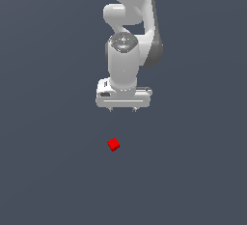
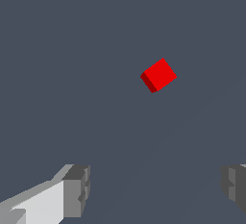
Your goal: Pick up the red cube and move it to a goal position.
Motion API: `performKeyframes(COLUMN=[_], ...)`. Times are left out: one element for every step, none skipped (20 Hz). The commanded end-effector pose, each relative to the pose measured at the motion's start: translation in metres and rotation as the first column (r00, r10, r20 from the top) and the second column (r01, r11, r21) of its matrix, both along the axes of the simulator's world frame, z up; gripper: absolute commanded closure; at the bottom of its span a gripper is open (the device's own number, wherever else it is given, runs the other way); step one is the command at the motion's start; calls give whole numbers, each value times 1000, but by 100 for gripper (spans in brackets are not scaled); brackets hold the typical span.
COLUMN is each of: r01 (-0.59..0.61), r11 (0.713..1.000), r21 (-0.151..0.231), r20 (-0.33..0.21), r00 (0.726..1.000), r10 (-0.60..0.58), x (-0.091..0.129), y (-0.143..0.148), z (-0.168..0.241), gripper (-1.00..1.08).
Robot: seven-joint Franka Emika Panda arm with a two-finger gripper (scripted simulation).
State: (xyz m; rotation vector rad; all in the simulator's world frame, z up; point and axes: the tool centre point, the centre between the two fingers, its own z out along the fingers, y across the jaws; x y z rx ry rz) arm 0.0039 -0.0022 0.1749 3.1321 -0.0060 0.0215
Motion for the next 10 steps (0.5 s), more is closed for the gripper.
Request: performKeyframes(r01=[0, -1, -2, -5, -9, -14, -20, -27, -36, -45], r11=[1000, 1000, 1000, 1000, 1000, 1000, 1000, 1000, 999, 999], r21=[0, 0, 0, 0, 0, 0, 0, 0, 0, 1], r20=[0, 0, 0, 0, 0, 0, 0, -1, -1, -1], r00=[1000, 1000, 1000, 1000, 1000, 1000, 1000, 1000, 999, 999], r10=[0, 1, 2, 5, 9, 14, 20, 27, 36, 45], x=[0, 0, 0, 1, 1, 2, 2, 3, 4, 5], y=[0, 0, 0, -1, -1, -2, -2, -3, -4, -5], z=[0, 0, -1, -1, -2, -3, -5, -7, -9, -11], gripper=[-92, -92, -92, -92, -92, -92, -92, -92, -92, -92])
